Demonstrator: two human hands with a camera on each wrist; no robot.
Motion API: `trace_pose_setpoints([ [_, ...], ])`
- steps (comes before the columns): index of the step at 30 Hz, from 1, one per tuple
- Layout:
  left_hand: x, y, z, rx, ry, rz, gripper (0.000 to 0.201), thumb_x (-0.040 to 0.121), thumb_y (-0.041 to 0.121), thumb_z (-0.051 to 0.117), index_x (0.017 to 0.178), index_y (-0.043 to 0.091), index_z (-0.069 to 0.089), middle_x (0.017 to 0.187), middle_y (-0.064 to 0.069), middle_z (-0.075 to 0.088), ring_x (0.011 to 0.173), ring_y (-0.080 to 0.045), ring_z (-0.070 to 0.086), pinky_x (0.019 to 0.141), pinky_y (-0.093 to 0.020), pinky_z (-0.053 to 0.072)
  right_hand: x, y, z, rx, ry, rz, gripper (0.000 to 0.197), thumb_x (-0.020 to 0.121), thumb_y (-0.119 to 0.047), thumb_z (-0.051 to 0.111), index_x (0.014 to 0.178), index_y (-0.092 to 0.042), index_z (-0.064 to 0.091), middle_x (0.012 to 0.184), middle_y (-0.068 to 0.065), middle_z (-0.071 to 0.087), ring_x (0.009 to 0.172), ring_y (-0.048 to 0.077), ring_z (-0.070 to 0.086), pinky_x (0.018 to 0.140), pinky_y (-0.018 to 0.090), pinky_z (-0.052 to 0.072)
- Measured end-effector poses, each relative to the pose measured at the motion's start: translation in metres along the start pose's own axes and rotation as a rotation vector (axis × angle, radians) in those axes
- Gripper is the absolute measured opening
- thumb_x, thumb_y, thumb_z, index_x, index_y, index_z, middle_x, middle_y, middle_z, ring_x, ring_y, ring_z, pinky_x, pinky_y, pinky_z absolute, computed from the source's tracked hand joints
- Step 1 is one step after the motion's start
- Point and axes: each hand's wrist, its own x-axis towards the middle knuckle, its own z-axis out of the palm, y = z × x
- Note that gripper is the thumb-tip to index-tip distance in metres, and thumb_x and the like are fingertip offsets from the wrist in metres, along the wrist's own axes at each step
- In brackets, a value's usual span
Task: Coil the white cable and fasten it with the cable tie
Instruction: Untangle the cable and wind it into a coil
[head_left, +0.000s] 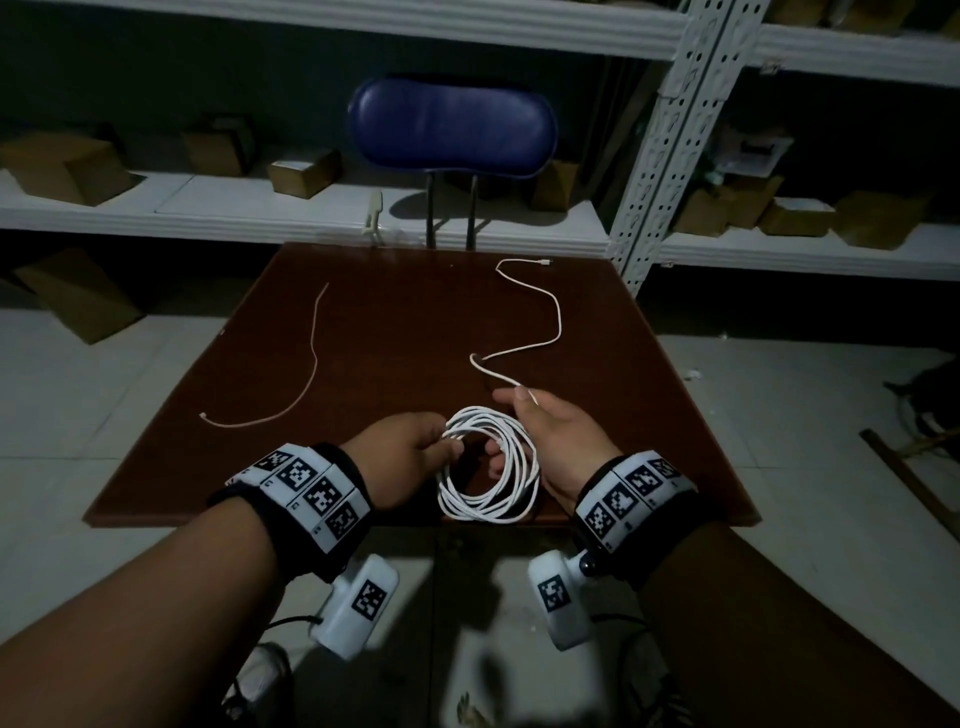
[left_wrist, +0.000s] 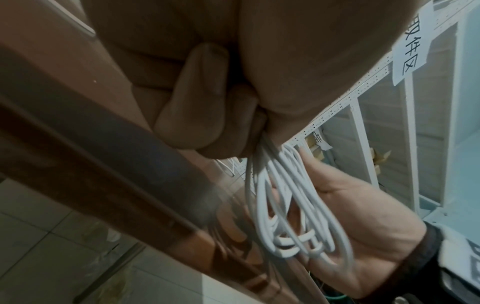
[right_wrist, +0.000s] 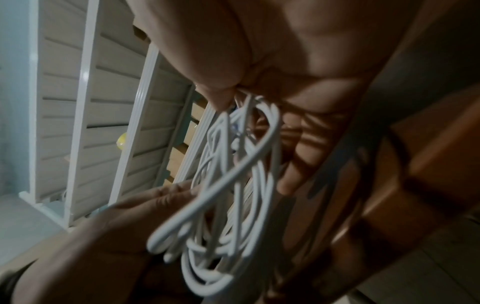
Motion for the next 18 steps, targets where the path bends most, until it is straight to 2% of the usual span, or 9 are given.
trace_pose_setpoints([
  [3, 0.0010, 0.0000, 0.0012, -0.016, -0.009, 0.006, 0.024, 0.102, 0.024, 0.053, 0.077, 0.027, 0.053, 0.075, 0.007, 0.056, 0.067, -0.003, 0.052, 0.060, -0.016, 0.038, -0.0028, 0.0015, 0.0031, -0.040, -0.064, -0.012, 0.031, 0.099, -0.042, 0.055, 0.099, -0.015, 0.070, 0.064, 0.000, 0.067, 0.057, 0.017, 0.064, 0.084, 0.055, 0.055],
  [6, 0.0002, 0.0007, 0.0011, -0.027, -0.011, -0.003, 0.023, 0.101, 0.025, 0.053, 0.078, 0.027, 0.054, 0.075, 0.006, 0.057, 0.066, -0.004, 0.052, 0.061, -0.020, 0.039, -0.0026, 0.0032, 0.0016, -0.131, -0.168, -0.025, 0.031, 0.094, -0.038, 0.063, 0.094, -0.009, 0.072, 0.061, -0.003, 0.063, 0.058, 0.014, 0.063, 0.081, 0.051, 0.055],
  [10, -0.0011, 0.0036, 0.0000, -0.016, -0.002, -0.016, 0.021, 0.100, 0.029, 0.056, 0.084, 0.016, 0.060, 0.076, 0.001, 0.059, 0.067, -0.010, 0.054, 0.063, -0.027, 0.040, 0.0015, 0.0038, -0.0015, -0.207, -0.199, -0.007, 0.030, 0.099, -0.034, 0.056, 0.088, -0.010, 0.070, 0.069, 0.011, 0.058, 0.054, 0.015, 0.059, 0.079, 0.049, 0.056],
  [11, -0.0011, 0.0041, -0.0005, -0.016, 0.002, -0.027, 0.022, 0.099, 0.030, 0.057, 0.084, 0.014, 0.061, 0.076, -0.001, 0.061, 0.067, -0.011, 0.055, 0.063, -0.028, 0.042, 0.0014, 0.0031, -0.0004, -0.211, -0.194, -0.003, 0.030, 0.101, -0.032, 0.053, 0.085, -0.011, 0.069, 0.066, 0.011, 0.055, 0.052, 0.014, 0.055, 0.076, 0.046, 0.057],
  [14, -0.0002, 0.0038, -0.0021, -0.018, 0.022, -0.052, 0.025, 0.096, 0.033, 0.062, 0.090, 0.010, 0.066, 0.083, -0.009, 0.069, 0.074, -0.019, 0.063, 0.071, -0.036, 0.050, -0.0003, 0.0019, 0.0015, -0.222, -0.177, 0.000, 0.030, 0.103, -0.028, 0.049, 0.082, -0.011, 0.062, 0.056, -0.003, 0.049, 0.047, 0.009, 0.046, 0.060, 0.034, 0.053],
  [16, -0.0008, 0.0031, -0.0025, 0.013, 0.057, -0.052, 0.021, 0.090, 0.036, 0.069, 0.087, 0.016, 0.065, 0.079, -0.003, 0.068, 0.073, -0.017, 0.063, 0.068, -0.035, 0.050, -0.0019, 0.0024, 0.0021, -0.246, -0.174, 0.007, 0.030, 0.104, -0.028, 0.048, 0.081, -0.013, 0.060, 0.059, -0.004, 0.047, 0.044, 0.006, 0.045, 0.056, 0.031, 0.049],
  [18, -0.0012, 0.0017, -0.0032, 0.040, 0.124, -0.062, 0.026, 0.081, 0.040, 0.078, 0.083, 0.023, 0.059, 0.077, 0.003, 0.065, 0.070, -0.013, 0.060, 0.060, -0.029, 0.046, -0.0030, 0.0037, 0.0032, -0.241, -0.181, 0.015, 0.031, 0.104, -0.027, 0.047, 0.079, -0.013, 0.058, 0.059, -0.004, 0.043, 0.043, 0.006, 0.042, 0.052, 0.029, 0.045],
])
